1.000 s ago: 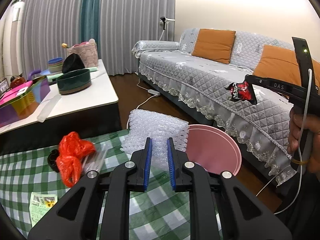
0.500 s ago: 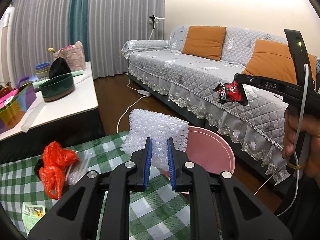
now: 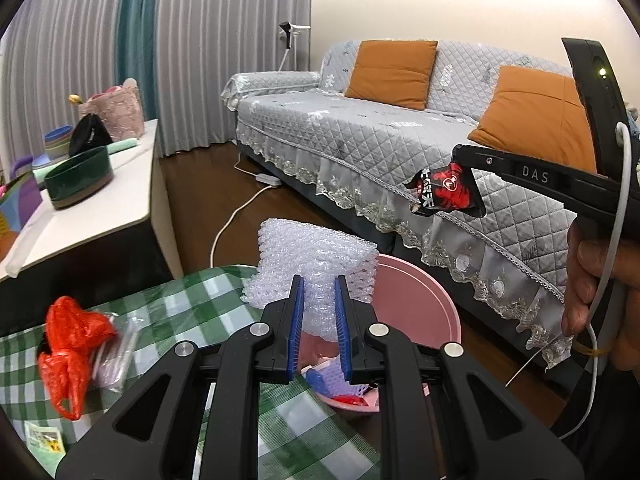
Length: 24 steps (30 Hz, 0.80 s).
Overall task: Collect trash
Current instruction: 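Open left tool over pink bin while right tool releases red-black wrapper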
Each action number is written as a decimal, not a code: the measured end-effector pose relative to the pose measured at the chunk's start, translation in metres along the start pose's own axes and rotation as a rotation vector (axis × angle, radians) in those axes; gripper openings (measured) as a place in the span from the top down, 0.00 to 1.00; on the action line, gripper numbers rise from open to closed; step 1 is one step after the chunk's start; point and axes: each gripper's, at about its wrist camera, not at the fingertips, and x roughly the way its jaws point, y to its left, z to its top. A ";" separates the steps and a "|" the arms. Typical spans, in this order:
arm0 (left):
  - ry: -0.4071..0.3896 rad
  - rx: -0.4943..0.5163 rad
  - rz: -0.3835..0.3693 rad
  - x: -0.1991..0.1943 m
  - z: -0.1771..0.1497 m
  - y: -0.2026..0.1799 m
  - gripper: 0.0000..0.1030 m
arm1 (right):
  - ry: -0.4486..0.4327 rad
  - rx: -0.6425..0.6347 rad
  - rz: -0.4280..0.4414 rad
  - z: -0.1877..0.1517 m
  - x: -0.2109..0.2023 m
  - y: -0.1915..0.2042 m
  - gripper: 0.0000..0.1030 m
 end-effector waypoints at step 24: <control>0.033 -0.017 -0.027 0.017 0.005 -0.002 0.62 | 0.039 0.055 -0.065 -0.006 0.017 -0.015 0.45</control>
